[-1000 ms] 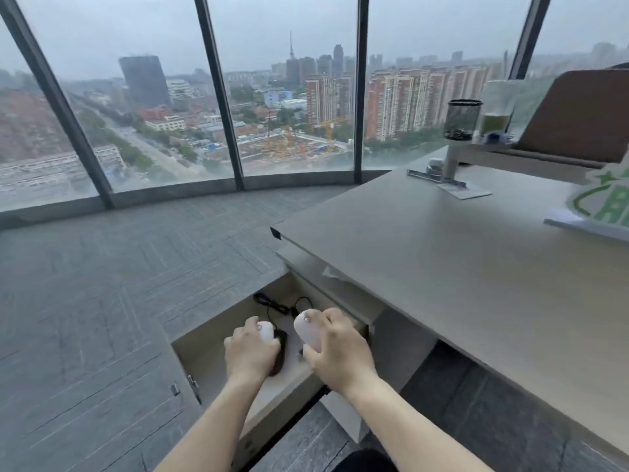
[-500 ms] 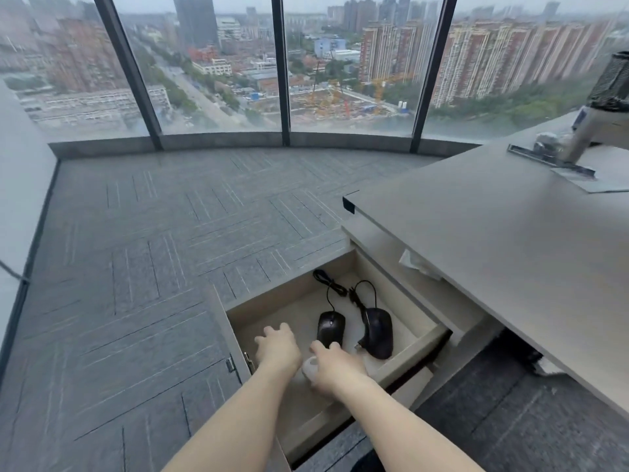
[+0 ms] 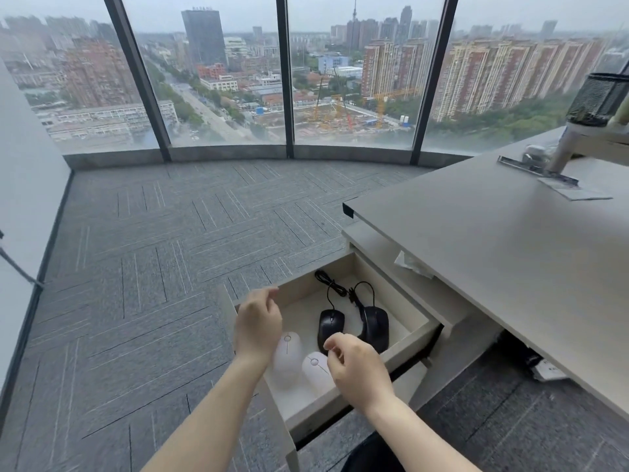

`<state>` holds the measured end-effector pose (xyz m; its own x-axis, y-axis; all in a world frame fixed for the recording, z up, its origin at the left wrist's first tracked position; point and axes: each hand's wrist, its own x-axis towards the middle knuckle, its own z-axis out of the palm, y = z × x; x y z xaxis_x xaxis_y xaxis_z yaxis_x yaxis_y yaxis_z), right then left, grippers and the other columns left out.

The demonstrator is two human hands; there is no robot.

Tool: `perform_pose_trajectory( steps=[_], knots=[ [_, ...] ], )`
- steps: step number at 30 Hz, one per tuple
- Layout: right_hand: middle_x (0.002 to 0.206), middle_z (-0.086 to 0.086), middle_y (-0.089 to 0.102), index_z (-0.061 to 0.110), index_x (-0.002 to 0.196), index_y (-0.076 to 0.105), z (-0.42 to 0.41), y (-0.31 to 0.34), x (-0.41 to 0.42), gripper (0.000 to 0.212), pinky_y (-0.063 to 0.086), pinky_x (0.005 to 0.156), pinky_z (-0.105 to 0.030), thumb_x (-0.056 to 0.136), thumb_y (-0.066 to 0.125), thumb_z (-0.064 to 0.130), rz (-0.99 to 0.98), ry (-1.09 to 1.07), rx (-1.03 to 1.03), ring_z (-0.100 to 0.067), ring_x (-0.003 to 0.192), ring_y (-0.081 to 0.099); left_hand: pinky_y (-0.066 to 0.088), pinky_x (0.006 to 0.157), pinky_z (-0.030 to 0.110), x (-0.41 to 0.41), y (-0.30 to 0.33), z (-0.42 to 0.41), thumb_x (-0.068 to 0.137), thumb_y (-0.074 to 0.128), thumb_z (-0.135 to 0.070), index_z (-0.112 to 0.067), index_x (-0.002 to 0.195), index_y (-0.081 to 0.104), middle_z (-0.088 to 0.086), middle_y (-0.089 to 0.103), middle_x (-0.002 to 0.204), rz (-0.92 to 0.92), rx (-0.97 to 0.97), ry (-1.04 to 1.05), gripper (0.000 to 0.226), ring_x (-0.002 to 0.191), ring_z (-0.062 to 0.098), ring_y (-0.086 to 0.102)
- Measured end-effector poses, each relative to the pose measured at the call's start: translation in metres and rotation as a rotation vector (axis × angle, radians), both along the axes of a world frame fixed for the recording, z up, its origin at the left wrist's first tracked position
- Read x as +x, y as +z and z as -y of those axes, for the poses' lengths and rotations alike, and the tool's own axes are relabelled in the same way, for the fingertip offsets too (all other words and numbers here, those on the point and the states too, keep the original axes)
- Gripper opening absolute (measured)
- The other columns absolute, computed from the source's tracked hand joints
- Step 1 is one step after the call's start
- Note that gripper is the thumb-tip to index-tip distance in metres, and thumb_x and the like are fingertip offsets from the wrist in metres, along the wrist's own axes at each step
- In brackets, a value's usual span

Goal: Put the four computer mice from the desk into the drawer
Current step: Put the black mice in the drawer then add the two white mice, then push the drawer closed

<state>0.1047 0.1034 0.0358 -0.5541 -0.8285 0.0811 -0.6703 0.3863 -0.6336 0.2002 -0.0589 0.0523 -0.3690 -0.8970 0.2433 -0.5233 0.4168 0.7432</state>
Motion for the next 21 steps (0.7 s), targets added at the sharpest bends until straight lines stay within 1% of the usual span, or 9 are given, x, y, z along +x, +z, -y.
perform_pose_trajectory(
  steps=[2,4,6,8,10,11,15,18,21],
  knots=[
    [0.085,0.010,0.068,0.021,0.095,0.067,-0.021,0.002,0.012,0.018,0.050,0.070,-0.025,0.092,0.050,0.022,0.026,-0.007,-0.109,-0.007,0.078,0.060,0.044,0.075,0.025,0.023,0.003,-0.005,0.095,0.041,-0.008,-0.009,0.115,0.063,0.008,0.065,0.117,-0.113,0.027,0.109,0.030,0.094,0.016,0.058],
    [0.076,0.010,0.066,0.021,0.087,0.066,-0.039,-0.001,0.026,0.015,0.045,0.063,-0.019,0.093,0.053,0.026,0.092,0.003,-0.165,-0.006,0.072,0.059,0.044,0.083,0.033,0.045,-0.007,-0.006,0.095,0.041,-0.012,-0.009,0.121,0.059,0.011,0.060,0.125,-0.153,0.152,0.246,0.032,0.104,0.022,0.057],
    [0.074,0.009,0.064,0.022,0.084,0.063,-0.052,-0.009,0.043,0.019,0.045,0.061,-0.017,0.091,0.057,0.039,0.182,0.040,-0.155,-0.007,0.072,0.059,0.046,0.093,0.041,0.065,-0.021,-0.008,0.094,0.039,-0.016,-0.010,0.129,0.054,0.013,0.058,0.131,-0.131,0.376,0.327,0.038,0.115,0.030,0.056],
    [0.081,0.009,0.064,0.024,0.090,0.061,-0.061,-0.017,0.059,0.036,0.050,0.067,-0.018,0.081,0.061,0.060,0.260,0.093,-0.100,-0.006,0.076,0.060,0.046,0.099,0.044,0.077,-0.035,-0.015,0.094,0.037,-0.018,-0.009,0.134,0.051,0.014,0.059,0.129,-0.178,0.612,0.304,0.043,0.116,0.033,0.056],
    [0.091,0.011,0.063,0.028,0.095,0.058,-0.066,-0.024,0.074,0.054,0.048,0.073,-0.018,0.068,0.062,0.074,0.272,0.136,-0.041,-0.005,0.085,0.058,0.049,0.086,0.038,0.081,-0.041,-0.030,0.096,0.035,-0.015,-0.010,0.132,0.054,0.012,0.064,0.114,-0.316,0.796,0.236,0.041,0.102,0.028,0.059],
    [0.095,0.012,0.061,0.029,0.097,0.057,-0.067,-0.027,0.081,0.057,0.046,0.076,-0.019,0.065,0.064,0.076,0.256,0.150,-0.013,-0.005,0.089,0.056,0.048,0.081,0.037,0.081,-0.041,-0.038,0.096,0.033,-0.012,-0.012,0.128,0.056,0.010,0.065,0.110,-0.377,0.853,0.198,0.040,0.097,0.025,0.060],
    [0.102,0.011,0.056,0.030,0.098,0.051,-0.064,-0.039,0.101,0.050,0.047,0.078,-0.027,0.069,0.065,0.069,0.178,0.119,0.076,-0.009,0.096,0.054,0.049,0.091,0.040,0.076,-0.040,-0.057,0.089,0.029,0.000,-0.022,0.131,0.055,0.002,0.065,0.117,-0.441,0.903,0.124,0.054,0.100,0.020,0.059],
    [0.101,0.010,0.056,0.029,0.096,0.048,-0.063,-0.040,0.099,0.030,0.047,0.073,-0.029,0.082,0.063,0.051,0.186,0.018,0.077,-0.012,0.091,0.056,0.051,0.081,0.033,0.069,-0.036,-0.061,0.090,0.027,0.002,-0.025,0.133,0.053,-0.003,0.065,0.106,-0.466,0.930,0.071,0.057,0.093,0.016,0.059],
    [0.099,0.009,0.057,0.027,0.094,0.047,-0.066,-0.038,0.085,0.023,0.046,0.067,-0.030,0.085,0.059,0.044,0.170,-0.036,0.070,-0.014,0.085,0.058,0.050,0.094,0.039,0.054,-0.033,-0.063,0.091,0.027,0.002,-0.027,0.138,0.048,-0.002,0.062,0.122,-0.430,0.960,-0.003,0.059,0.113,0.020,0.059]
  ],
)
